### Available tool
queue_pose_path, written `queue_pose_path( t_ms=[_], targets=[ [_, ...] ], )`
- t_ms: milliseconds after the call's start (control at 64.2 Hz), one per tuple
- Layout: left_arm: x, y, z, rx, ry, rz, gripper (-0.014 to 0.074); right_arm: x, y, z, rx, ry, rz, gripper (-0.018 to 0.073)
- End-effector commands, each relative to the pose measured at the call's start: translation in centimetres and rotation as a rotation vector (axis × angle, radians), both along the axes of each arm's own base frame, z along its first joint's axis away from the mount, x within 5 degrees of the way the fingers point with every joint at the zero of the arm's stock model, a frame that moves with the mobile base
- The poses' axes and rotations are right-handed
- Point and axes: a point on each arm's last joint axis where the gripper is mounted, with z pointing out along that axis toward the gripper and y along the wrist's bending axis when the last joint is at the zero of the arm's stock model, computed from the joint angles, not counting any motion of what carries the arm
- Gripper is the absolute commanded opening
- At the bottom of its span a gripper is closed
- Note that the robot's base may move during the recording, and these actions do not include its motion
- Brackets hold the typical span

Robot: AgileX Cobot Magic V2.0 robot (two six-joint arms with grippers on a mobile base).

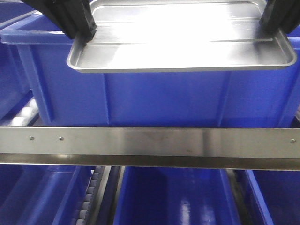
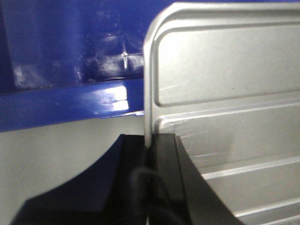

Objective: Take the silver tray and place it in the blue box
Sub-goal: 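Carry the tray with both grippers over the nearest blue bin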

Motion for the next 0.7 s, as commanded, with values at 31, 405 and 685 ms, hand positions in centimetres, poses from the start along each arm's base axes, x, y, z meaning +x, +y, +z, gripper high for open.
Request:
queue_pose_path(
  t_ms=[31,405,685],
  targets=[
    [-0.36,0.97,2.09,0.012,-0.079,0.0,-0.0105,-0.18,-0.9,1.93,-0.037,-0.105,0.002,0.0057],
    [-0.36,0.97,2.09,0.012,-0.079,0.0,-0.0105,-0.18,-0.9,1.93,-0.037,-0.105,0.002,0.0057],
    [-0.09,0.72,2.39,-0.02,-0.12,-0.004,-0.0105,-0.18,-0.9,1.93,-0.037,-0.105,0.002,0.0057]
  ],
)
